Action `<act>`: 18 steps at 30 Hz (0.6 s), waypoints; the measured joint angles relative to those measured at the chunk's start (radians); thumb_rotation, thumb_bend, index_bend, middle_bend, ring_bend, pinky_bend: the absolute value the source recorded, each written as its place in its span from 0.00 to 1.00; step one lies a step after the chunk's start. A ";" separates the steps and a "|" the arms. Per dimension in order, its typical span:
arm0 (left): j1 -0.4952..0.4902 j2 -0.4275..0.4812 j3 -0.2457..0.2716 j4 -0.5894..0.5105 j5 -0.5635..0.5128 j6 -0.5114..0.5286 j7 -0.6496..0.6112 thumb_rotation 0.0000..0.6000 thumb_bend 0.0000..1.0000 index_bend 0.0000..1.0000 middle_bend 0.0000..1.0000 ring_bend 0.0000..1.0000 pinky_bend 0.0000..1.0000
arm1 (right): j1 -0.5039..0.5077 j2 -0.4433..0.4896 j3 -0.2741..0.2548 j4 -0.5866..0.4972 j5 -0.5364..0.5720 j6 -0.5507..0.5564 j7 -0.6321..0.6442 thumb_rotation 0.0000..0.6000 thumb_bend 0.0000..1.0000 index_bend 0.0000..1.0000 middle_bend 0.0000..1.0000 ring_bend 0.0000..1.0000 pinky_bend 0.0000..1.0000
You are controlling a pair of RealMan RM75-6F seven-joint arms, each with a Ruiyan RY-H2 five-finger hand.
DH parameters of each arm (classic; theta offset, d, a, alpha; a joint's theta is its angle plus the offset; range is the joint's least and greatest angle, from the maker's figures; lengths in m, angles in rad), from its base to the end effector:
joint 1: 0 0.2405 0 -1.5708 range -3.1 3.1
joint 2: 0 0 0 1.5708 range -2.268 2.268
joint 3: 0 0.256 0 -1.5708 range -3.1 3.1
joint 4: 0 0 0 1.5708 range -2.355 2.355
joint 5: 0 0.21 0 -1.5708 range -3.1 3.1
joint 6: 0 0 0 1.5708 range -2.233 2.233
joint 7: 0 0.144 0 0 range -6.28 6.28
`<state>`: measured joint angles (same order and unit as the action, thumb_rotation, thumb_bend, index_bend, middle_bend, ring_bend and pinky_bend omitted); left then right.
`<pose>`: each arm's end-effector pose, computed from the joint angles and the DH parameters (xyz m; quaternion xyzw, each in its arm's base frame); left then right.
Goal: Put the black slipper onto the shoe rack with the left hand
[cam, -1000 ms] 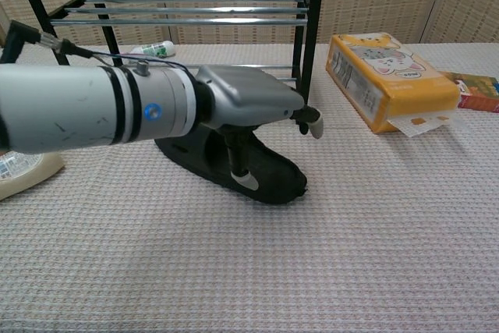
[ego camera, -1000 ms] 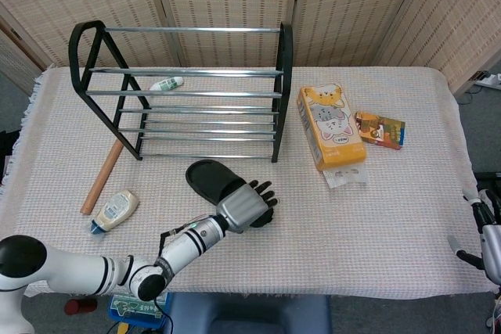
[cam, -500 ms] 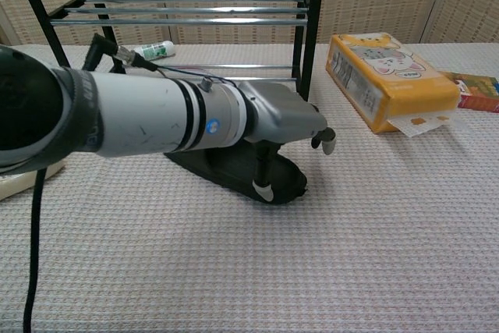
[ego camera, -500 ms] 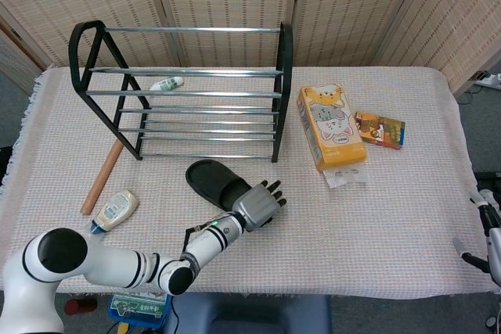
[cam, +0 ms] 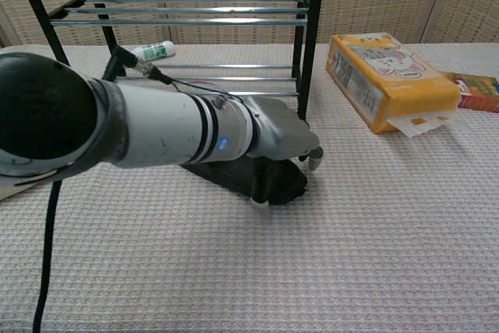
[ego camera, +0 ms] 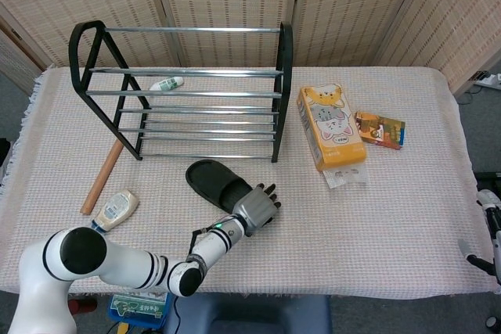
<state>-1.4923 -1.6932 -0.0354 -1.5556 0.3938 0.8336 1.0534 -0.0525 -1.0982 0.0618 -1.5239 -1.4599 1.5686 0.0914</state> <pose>0.0265 0.3224 -0.1047 -0.9239 -0.1098 -0.1780 0.3205 -0.3497 -0.1376 0.1906 0.5373 -0.3968 0.3658 0.6481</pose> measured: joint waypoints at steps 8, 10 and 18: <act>-0.010 0.038 0.037 -0.082 -0.007 0.034 0.009 0.68 0.17 0.26 0.25 0.05 0.25 | -0.006 -0.006 -0.001 0.002 -0.007 0.010 0.001 1.00 0.26 0.07 0.19 0.09 0.11; -0.008 0.052 0.050 -0.110 -0.004 0.046 0.010 0.68 0.17 0.27 0.26 0.05 0.25 | -0.007 -0.006 -0.001 0.001 -0.010 0.013 0.000 1.00 0.26 0.07 0.19 0.09 0.11; 0.013 0.102 0.115 -0.201 0.014 0.094 0.012 0.68 0.17 0.29 0.28 0.06 0.25 | -0.010 -0.005 -0.004 -0.012 -0.026 0.024 -0.012 1.00 0.26 0.07 0.19 0.09 0.11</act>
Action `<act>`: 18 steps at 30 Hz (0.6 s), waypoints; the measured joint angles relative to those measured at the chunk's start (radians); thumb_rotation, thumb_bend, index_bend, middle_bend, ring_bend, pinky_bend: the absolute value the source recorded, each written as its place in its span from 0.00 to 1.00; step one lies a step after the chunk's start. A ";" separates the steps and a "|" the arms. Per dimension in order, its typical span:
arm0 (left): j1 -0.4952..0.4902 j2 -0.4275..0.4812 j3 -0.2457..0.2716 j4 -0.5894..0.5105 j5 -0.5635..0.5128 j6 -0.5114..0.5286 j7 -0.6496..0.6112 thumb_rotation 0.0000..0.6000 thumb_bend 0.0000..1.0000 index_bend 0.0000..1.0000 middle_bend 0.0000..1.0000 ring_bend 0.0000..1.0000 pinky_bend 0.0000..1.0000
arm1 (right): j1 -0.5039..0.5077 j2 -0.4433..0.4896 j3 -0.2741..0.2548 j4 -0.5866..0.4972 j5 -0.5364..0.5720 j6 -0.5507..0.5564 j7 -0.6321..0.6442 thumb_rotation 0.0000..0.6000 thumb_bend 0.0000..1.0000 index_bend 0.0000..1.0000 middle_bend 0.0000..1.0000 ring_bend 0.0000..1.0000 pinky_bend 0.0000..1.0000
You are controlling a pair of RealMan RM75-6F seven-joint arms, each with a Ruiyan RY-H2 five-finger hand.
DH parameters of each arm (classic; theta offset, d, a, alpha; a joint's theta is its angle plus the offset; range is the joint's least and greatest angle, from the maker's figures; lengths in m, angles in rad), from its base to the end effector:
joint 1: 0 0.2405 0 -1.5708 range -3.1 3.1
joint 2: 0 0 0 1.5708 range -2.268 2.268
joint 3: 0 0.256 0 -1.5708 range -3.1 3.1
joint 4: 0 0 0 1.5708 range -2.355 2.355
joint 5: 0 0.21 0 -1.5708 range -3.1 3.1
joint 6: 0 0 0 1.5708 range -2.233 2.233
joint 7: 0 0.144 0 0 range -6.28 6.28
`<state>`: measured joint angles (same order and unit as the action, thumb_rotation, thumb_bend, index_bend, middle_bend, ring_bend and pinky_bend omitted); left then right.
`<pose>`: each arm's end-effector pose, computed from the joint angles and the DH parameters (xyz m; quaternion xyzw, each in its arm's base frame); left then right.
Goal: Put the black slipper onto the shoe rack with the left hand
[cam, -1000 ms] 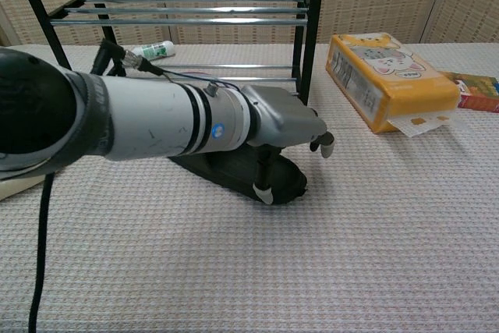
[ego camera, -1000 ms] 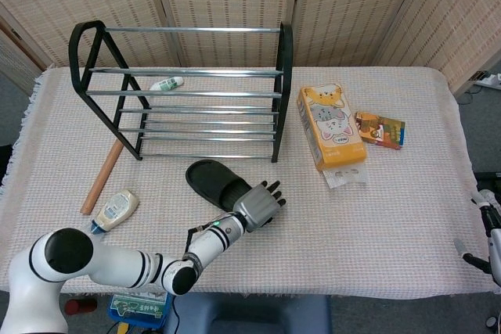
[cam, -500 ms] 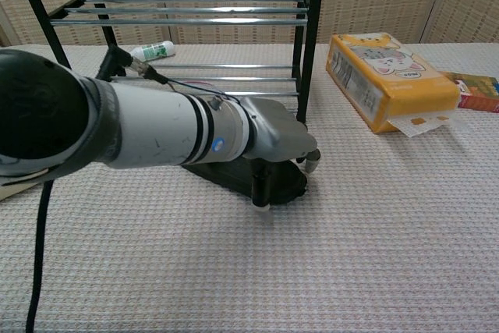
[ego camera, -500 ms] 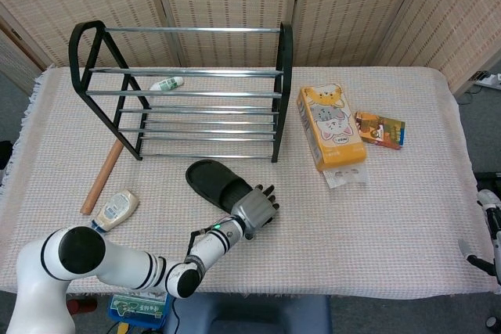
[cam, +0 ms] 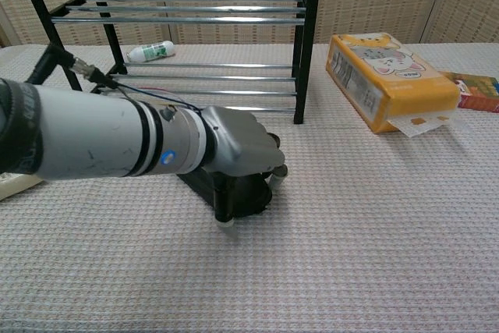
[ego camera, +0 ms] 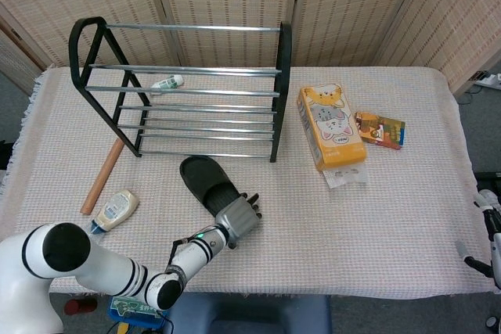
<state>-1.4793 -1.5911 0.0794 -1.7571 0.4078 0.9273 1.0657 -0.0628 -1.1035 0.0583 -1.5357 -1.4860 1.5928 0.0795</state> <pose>-0.0065 0.2993 -0.0791 -0.9336 -0.0934 -0.1405 0.3160 -0.3440 -0.1339 0.1882 0.5400 -0.3905 0.3740 0.6450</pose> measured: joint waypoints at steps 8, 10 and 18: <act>0.067 0.062 0.065 -0.061 0.138 0.034 -0.045 0.67 0.17 0.31 0.31 0.08 0.25 | 0.004 0.003 0.000 -0.018 -0.015 0.003 -0.018 1.00 0.26 0.07 0.19 0.09 0.11; 0.088 0.083 0.085 -0.080 0.171 0.040 -0.058 0.67 0.17 0.32 0.31 0.08 0.25 | 0.005 0.004 0.000 -0.024 -0.019 0.004 -0.025 1.00 0.26 0.07 0.19 0.09 0.11; 0.148 0.144 0.130 -0.135 0.308 0.053 -0.108 0.80 0.17 0.30 0.31 0.08 0.25 | 0.011 0.010 0.001 -0.049 -0.032 0.006 -0.049 1.00 0.26 0.07 0.19 0.09 0.11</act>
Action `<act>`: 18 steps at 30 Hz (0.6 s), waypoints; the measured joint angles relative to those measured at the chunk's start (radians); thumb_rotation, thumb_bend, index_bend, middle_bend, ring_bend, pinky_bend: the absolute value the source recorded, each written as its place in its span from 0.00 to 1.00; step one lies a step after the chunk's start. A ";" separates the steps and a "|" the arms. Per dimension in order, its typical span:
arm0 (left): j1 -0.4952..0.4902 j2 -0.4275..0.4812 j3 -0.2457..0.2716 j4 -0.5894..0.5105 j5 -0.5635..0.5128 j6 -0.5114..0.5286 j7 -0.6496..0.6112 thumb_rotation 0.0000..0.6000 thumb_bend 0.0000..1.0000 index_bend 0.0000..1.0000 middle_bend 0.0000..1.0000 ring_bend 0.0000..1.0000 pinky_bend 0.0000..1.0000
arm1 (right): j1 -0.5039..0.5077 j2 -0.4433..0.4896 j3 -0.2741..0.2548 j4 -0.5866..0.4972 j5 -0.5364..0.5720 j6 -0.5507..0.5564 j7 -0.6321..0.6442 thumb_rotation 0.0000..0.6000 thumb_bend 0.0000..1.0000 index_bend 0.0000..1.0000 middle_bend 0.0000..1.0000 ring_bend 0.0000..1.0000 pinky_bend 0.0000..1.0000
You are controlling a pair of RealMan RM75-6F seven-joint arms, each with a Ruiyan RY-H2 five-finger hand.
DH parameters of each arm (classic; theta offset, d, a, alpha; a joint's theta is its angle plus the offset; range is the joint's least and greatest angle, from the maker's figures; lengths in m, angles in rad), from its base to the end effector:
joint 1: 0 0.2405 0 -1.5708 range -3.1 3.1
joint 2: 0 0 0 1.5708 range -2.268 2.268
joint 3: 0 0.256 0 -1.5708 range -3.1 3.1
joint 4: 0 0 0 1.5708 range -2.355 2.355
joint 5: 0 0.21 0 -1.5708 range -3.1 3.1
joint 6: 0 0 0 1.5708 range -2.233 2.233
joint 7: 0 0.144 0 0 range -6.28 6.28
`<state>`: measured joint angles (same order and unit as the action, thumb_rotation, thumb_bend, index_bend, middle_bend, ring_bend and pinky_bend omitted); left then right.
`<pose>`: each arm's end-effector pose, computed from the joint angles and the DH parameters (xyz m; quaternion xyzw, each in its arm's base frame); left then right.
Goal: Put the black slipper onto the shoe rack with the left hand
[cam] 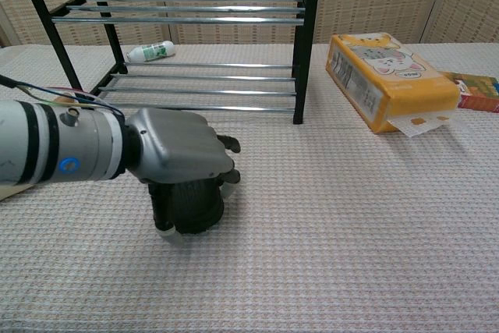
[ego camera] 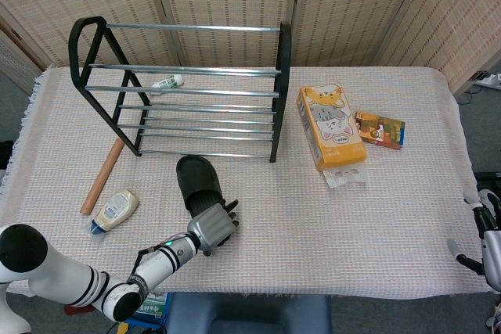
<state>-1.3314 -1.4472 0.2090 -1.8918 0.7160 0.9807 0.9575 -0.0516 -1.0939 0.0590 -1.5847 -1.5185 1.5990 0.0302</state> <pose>-0.0546 0.2819 -0.0397 -0.9362 -0.0786 -0.1586 0.3037 -0.3297 -0.1388 0.1850 0.5538 -0.3780 0.3816 0.6363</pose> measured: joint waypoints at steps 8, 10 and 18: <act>0.096 0.045 0.045 0.035 0.369 0.053 -0.125 1.00 0.17 0.27 0.30 0.08 0.25 | 0.008 0.008 0.003 -0.023 -0.004 -0.005 -0.025 1.00 0.26 0.07 0.19 0.09 0.11; 0.128 0.053 0.060 0.071 0.500 0.076 -0.176 1.00 0.17 0.26 0.28 0.08 0.25 | 0.012 0.008 0.003 -0.030 -0.007 -0.008 -0.033 1.00 0.26 0.07 0.19 0.09 0.11; 0.252 0.064 0.088 0.278 0.792 0.116 -0.350 1.00 0.17 0.20 0.23 0.08 0.25 | 0.021 0.006 0.003 -0.046 -0.009 -0.019 -0.055 1.00 0.26 0.07 0.19 0.09 0.11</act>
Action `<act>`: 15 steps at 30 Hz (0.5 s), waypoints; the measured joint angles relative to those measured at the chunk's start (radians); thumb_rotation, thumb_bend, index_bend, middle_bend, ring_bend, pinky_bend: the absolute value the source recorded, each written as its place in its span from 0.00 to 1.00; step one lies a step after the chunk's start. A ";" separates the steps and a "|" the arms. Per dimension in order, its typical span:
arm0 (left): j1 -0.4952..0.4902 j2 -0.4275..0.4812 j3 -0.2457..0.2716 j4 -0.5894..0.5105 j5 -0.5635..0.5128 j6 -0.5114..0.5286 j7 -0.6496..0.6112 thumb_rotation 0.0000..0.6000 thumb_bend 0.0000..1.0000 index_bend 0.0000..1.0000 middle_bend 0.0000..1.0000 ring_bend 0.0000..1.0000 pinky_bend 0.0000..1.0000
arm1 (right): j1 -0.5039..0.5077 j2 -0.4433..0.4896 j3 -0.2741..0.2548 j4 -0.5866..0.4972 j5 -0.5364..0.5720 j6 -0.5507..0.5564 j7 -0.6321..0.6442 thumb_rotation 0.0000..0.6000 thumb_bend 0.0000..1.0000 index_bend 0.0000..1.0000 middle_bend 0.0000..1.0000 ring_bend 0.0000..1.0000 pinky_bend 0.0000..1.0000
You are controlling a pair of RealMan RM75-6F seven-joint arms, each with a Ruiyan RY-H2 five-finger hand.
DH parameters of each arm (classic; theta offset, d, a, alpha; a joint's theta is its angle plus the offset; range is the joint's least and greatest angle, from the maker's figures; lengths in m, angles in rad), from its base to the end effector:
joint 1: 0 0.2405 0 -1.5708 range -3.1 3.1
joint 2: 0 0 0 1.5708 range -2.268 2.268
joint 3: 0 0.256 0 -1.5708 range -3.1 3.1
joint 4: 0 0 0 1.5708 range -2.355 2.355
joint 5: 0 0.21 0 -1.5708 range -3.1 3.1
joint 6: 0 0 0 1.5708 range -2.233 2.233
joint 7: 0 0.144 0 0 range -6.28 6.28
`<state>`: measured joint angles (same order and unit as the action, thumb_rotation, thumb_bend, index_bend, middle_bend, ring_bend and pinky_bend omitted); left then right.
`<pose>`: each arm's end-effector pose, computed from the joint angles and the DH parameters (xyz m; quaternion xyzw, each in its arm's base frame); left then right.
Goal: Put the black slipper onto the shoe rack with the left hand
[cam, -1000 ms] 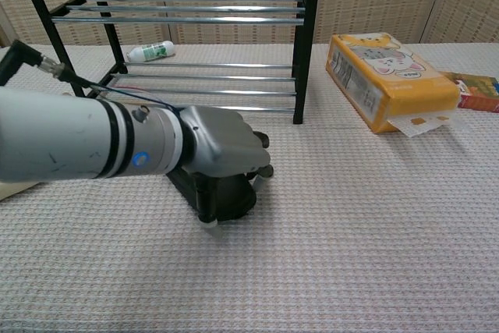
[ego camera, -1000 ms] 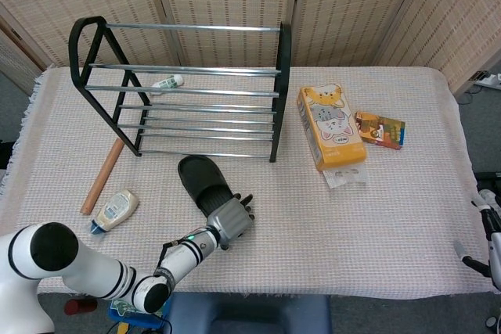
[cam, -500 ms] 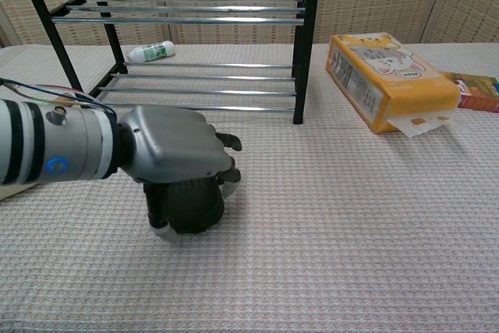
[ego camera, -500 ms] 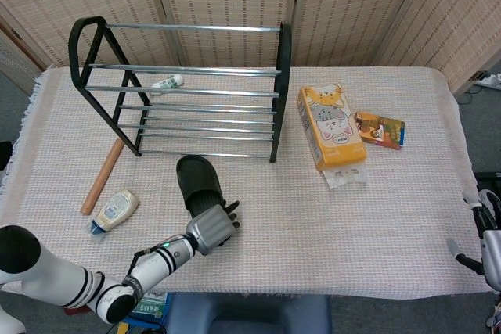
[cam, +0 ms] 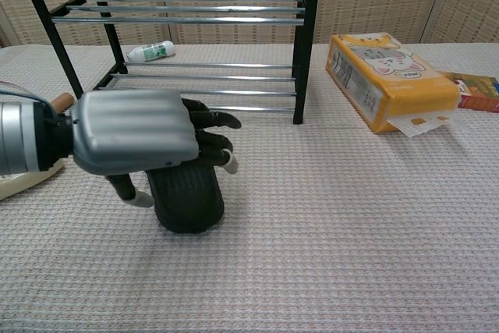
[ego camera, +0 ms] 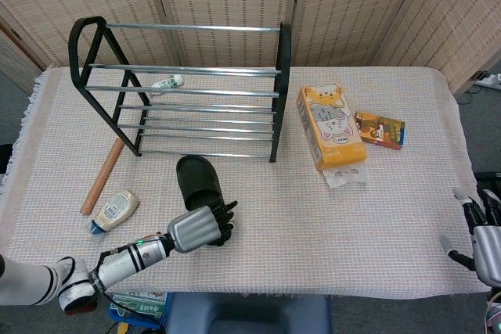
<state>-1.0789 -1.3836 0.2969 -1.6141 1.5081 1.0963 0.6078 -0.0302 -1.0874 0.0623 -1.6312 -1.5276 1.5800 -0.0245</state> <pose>-0.1068 0.2873 -0.0085 -0.9150 0.0516 -0.2858 0.2802 -0.3182 -0.1470 0.1800 0.5666 -0.3719 0.3805 0.6291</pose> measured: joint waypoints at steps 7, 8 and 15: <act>0.039 -0.006 -0.038 0.029 -0.019 -0.084 0.040 1.00 0.17 0.18 0.20 0.08 0.25 | -0.008 0.004 -0.003 -0.015 0.003 0.010 -0.012 1.00 0.26 0.07 0.19 0.09 0.11; 0.043 -0.006 -0.043 0.028 -0.021 -0.092 0.044 1.00 0.17 0.17 0.19 0.08 0.25 | -0.009 0.004 -0.004 -0.017 0.004 0.010 -0.012 1.00 0.26 0.07 0.19 0.09 0.11; 0.062 -0.021 -0.086 0.034 -0.024 -0.142 0.060 1.00 0.17 0.15 0.14 0.07 0.25 | -0.016 0.004 -0.008 -0.022 0.006 0.016 -0.015 1.00 0.26 0.07 0.19 0.09 0.11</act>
<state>-1.0165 -1.4050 0.2111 -1.5800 1.4842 0.9547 0.6676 -0.0461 -1.0831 0.0547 -1.6534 -1.5215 1.5962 -0.0396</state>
